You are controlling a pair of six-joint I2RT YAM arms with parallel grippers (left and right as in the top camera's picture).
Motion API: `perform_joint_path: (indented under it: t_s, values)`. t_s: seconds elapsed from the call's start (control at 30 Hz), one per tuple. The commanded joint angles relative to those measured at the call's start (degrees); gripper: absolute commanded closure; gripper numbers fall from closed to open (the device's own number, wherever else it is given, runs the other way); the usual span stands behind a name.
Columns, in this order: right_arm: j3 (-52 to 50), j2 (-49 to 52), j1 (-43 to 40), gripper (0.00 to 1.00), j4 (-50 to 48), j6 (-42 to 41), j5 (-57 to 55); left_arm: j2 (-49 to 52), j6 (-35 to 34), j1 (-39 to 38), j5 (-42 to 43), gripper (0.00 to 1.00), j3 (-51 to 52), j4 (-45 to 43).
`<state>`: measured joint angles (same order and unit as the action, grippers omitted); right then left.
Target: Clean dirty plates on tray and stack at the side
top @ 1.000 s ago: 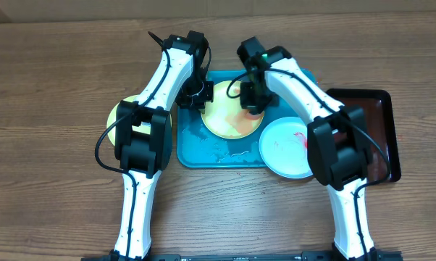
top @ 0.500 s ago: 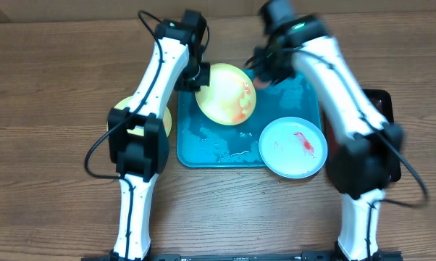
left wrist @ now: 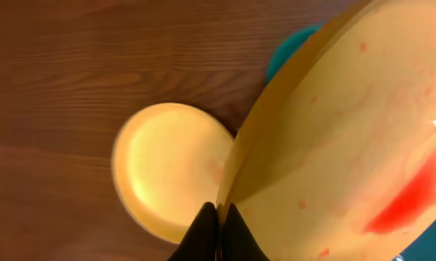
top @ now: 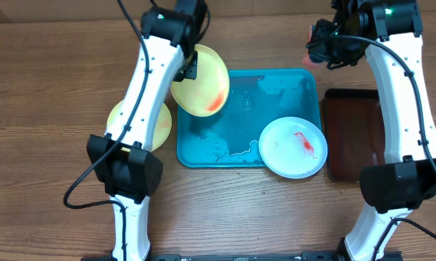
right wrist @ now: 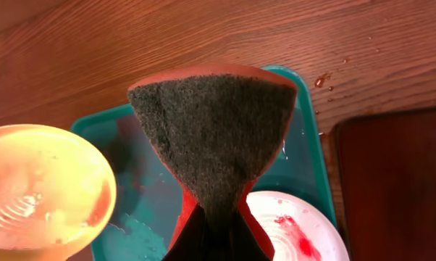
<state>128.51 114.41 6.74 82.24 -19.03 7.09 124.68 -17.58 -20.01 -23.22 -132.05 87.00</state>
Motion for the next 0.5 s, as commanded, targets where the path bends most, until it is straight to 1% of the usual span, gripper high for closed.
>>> perform_joint_path:
  t_s: [0.0, 0.1, 0.17, 0.23, 0.3, 0.47]
  values:
    - [0.20, -0.04, -0.17, 0.96, -0.81, 1.11, 0.48, -2.51, -5.35, -4.28, -15.45, 0.96, -1.33, 0.96]
    - [0.20, -0.04, -0.35, 0.96, -0.85, 1.11, 0.48, -2.49, -9.86, -7.89, -23.28, 0.96, -0.98, 3.15]
    - [0.20, -0.04, -0.46, 0.96, -0.92, 1.11, 0.48, -2.49, -14.82, -10.29, -28.68, 0.96, -0.46, 5.29]
    - [0.20, -0.04, -0.57, 0.96, -1.09, 1.11, 0.48, -2.49, -19.56, -11.58, -31.54, 0.96, -0.31, 7.58]
    - [0.20, -0.04, -0.72, 0.96, -1.01, 1.11, 0.48, -2.49, -24.57, -12.31, -32.74, 0.96, -0.26, 9.84]
    - [0.20, -0.04, -0.85, 0.96, -0.90, 1.31, 0.44, -2.49, -26.32, -12.85, -31.80, 0.96, -0.15, 9.84]
